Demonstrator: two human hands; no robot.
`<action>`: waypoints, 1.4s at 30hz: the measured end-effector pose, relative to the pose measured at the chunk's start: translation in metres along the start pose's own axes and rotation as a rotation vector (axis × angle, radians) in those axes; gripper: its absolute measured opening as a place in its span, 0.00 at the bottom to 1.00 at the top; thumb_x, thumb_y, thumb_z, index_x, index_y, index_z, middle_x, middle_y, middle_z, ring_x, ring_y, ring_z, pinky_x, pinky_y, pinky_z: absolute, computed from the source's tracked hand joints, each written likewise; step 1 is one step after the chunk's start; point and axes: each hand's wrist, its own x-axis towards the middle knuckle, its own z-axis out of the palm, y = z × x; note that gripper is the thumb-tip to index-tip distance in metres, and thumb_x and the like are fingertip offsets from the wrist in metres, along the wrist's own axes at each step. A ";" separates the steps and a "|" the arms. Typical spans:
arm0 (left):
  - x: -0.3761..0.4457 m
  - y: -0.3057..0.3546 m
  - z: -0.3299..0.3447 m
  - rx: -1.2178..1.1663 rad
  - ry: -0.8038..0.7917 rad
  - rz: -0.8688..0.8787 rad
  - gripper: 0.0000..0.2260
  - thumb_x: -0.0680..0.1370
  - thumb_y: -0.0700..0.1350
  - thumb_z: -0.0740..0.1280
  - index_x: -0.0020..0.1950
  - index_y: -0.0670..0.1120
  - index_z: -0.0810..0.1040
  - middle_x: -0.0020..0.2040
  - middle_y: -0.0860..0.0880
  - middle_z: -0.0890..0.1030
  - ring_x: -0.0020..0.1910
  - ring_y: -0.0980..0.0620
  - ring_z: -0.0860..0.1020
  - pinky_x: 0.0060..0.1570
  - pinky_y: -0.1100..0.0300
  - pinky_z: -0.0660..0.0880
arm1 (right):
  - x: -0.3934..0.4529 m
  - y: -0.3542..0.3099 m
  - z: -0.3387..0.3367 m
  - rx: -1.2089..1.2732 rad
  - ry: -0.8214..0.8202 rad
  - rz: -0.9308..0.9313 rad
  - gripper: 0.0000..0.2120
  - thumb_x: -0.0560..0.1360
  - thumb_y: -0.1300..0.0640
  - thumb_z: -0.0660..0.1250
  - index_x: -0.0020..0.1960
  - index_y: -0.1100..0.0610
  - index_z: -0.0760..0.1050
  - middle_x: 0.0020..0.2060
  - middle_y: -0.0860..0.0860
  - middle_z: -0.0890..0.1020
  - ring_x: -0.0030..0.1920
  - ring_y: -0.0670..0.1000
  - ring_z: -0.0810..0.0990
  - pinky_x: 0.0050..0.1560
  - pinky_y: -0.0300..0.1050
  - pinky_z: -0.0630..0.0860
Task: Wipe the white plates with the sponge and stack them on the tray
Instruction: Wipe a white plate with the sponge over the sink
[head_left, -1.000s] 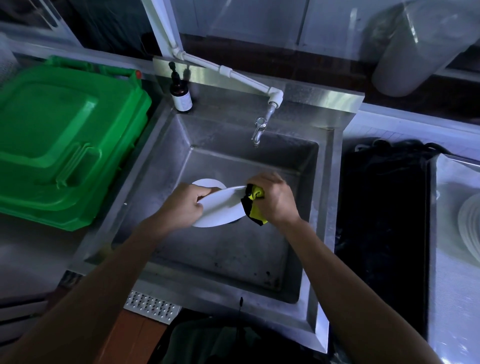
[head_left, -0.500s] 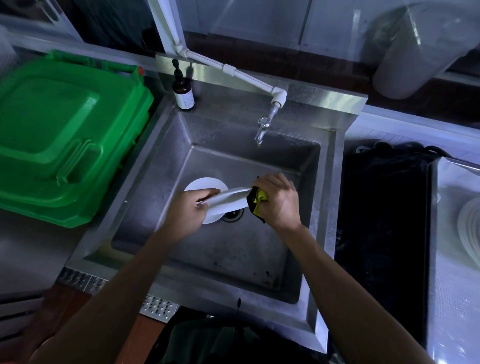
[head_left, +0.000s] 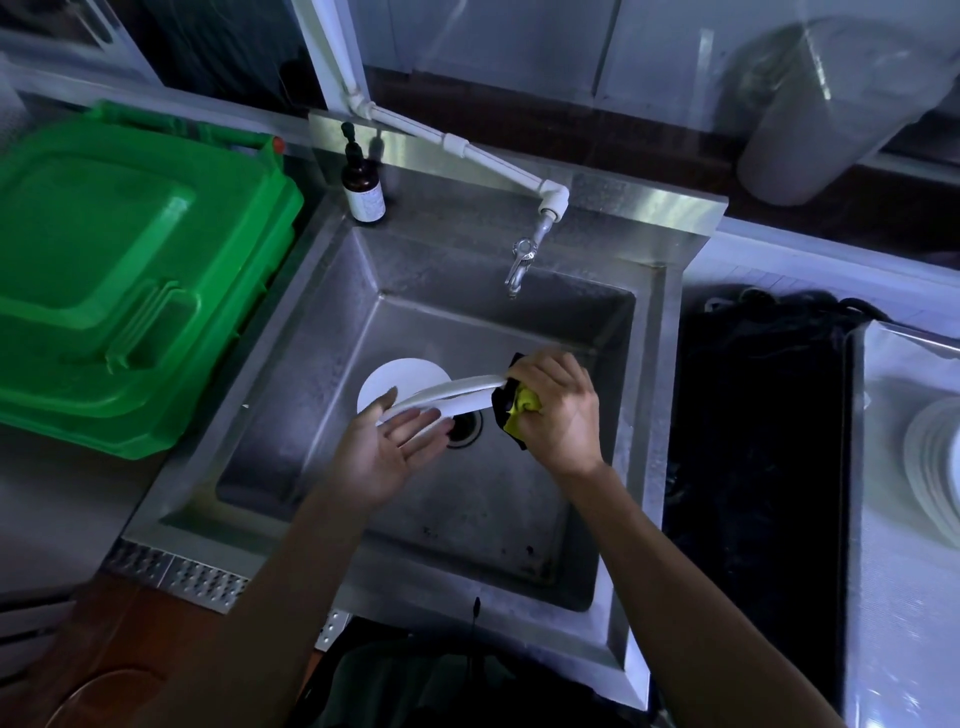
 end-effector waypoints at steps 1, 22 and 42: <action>-0.001 0.002 0.005 -0.029 -0.008 0.019 0.19 0.82 0.47 0.65 0.65 0.33 0.71 0.58 0.34 0.83 0.55 0.33 0.83 0.46 0.42 0.84 | -0.003 0.001 0.001 0.000 -0.013 0.000 0.18 0.63 0.60 0.60 0.48 0.56 0.83 0.46 0.48 0.84 0.48 0.56 0.80 0.42 0.55 0.77; 0.008 -0.003 -0.002 0.326 0.205 0.362 0.15 0.79 0.33 0.66 0.66 0.39 0.77 0.59 0.37 0.81 0.56 0.38 0.80 0.45 0.44 0.82 | -0.020 -0.008 0.005 0.173 -0.334 0.071 0.28 0.55 0.72 0.66 0.54 0.59 0.83 0.53 0.54 0.83 0.55 0.60 0.78 0.53 0.56 0.77; -0.012 -0.019 0.009 0.292 0.094 0.304 0.15 0.81 0.35 0.66 0.68 0.38 0.77 0.61 0.36 0.82 0.60 0.34 0.81 0.50 0.43 0.83 | -0.030 -0.046 0.041 0.139 -0.257 0.414 0.23 0.74 0.41 0.69 0.64 0.51 0.71 0.66 0.50 0.69 0.62 0.54 0.67 0.62 0.53 0.68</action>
